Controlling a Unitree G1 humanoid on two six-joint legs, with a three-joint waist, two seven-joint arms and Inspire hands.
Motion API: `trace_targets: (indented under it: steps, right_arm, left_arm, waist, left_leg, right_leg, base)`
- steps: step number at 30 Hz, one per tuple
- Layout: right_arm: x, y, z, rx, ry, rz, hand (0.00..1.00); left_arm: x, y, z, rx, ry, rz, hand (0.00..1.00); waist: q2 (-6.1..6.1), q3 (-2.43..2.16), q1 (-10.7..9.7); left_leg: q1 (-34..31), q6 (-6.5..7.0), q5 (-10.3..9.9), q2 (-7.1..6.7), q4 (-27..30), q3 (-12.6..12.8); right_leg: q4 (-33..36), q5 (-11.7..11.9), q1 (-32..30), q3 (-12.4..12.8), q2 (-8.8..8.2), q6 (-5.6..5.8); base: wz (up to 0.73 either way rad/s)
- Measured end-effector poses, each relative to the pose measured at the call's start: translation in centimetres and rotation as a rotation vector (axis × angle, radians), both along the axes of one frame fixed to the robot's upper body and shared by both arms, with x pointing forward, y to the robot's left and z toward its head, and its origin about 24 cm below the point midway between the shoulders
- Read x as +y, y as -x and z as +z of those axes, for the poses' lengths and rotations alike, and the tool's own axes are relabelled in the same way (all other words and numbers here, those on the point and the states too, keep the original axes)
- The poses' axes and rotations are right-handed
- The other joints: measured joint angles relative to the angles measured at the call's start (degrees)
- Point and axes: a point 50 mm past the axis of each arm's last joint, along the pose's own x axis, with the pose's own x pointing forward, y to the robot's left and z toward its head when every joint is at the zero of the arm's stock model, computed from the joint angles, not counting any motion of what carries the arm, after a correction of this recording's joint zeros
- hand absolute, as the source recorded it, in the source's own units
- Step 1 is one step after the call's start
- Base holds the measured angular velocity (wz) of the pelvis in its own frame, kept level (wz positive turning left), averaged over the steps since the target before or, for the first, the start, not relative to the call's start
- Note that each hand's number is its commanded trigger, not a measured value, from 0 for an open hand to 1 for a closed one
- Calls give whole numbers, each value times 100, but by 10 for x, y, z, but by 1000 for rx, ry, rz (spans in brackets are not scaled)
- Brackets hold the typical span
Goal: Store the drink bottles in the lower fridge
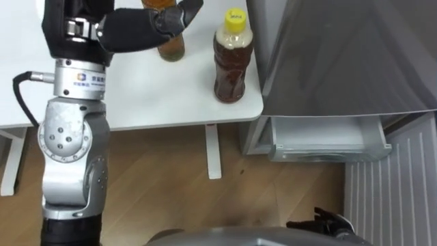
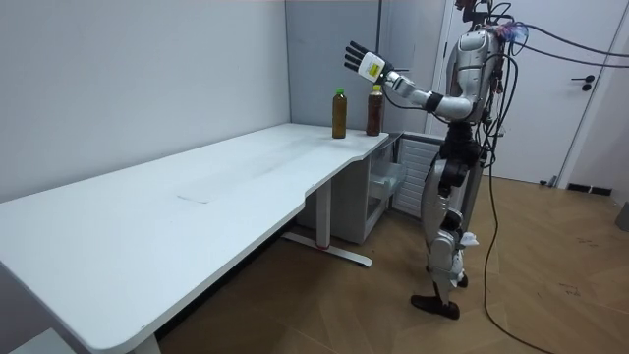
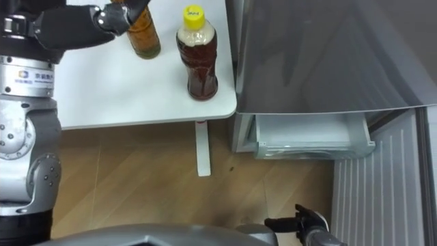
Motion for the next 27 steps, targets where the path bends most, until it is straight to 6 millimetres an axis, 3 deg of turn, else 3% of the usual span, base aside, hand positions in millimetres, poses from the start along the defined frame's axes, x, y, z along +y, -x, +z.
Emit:
trace_targets:
  steps: [27]
  right_arm:
    - [0,3,-1,31,14,12,0]
  left_arm:
    - [-19,-2,-8,72,-62,-176,0]
  waist:
    - [-30,18,-31]
  left_leg:
    - [39,0,0,2,-15,3]
  right_leg:
    - [4,1,11,53,3,-1]
  base:
    - [0]
